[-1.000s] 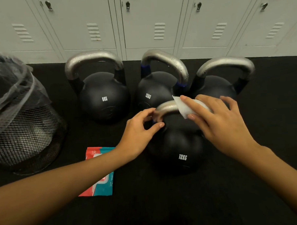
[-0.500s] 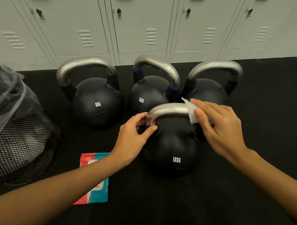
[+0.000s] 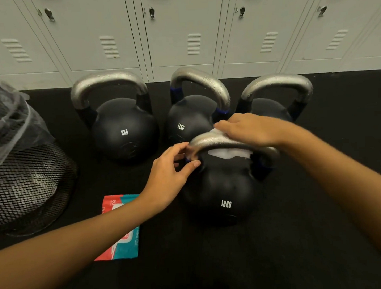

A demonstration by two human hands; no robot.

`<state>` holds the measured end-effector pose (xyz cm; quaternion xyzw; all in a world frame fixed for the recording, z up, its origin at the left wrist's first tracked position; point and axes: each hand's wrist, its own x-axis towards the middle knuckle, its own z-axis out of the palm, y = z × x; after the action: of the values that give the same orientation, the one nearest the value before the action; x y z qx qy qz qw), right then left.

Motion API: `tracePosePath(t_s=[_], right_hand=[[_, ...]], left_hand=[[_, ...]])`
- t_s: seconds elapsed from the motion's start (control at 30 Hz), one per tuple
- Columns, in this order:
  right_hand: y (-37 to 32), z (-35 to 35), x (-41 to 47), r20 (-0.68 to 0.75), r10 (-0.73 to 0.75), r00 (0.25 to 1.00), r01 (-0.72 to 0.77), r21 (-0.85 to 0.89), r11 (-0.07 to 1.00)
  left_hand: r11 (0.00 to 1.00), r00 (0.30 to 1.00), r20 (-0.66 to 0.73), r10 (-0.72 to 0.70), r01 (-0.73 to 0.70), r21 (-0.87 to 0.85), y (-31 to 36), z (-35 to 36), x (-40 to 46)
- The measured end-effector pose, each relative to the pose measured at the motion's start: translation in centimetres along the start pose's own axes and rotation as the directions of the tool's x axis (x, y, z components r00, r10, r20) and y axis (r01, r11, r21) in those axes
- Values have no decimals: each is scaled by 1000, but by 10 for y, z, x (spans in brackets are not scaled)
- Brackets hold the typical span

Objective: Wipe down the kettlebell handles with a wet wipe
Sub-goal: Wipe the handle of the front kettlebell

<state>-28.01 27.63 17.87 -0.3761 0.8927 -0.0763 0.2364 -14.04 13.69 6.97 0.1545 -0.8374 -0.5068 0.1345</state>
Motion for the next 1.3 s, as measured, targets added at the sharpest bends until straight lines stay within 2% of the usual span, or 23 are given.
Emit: tracePosePath(t_s=[0.07, 0.17, 0.23, 0.37, 0.47, 0.63, 0.93, 1.1, 1.3], right_hand=[[17, -7, -1, 102, 39, 994, -59, 199, 978], [30, -7, -3, 178, 66, 982, -116, 285, 951], [26, -7, 1, 173, 76, 982, -122, 274, 954], [4, -6, 12, 144, -14, 989, -5, 132, 991], [-9, -7, 19, 154, -61, 986, 46, 101, 994], [-12, -8, 23, 257, -20, 966, -58, 293, 954], [34, -16, 2, 354, 85, 931, -244, 434, 867], [9, -15, 12, 318, 71, 945, -227, 487, 843], [-29, -11, 29, 299, 37, 953, -141, 336, 931]], left_hand=[[1000, 1000, -9, 3, -3, -6, -2, 0, 1], [1000, 1000, -18, 4, -4, -13, -3, 1, 1], [1000, 1000, -18, 4, -4, -15, -3, 1, 1], [1000, 1000, -12, 4, -4, -10, -2, 0, 1], [1000, 1000, -2, 3, -3, -5, -1, 0, 0], [1000, 1000, -4, 10, -10, -12, -2, 0, 2], [999, 1000, -7, 23, -23, -27, -6, 0, 3], [999, 1000, -10, 15, -15, -31, -4, 0, 3], [1000, 1000, 2, 22, -22, -9, -3, -1, 2]])
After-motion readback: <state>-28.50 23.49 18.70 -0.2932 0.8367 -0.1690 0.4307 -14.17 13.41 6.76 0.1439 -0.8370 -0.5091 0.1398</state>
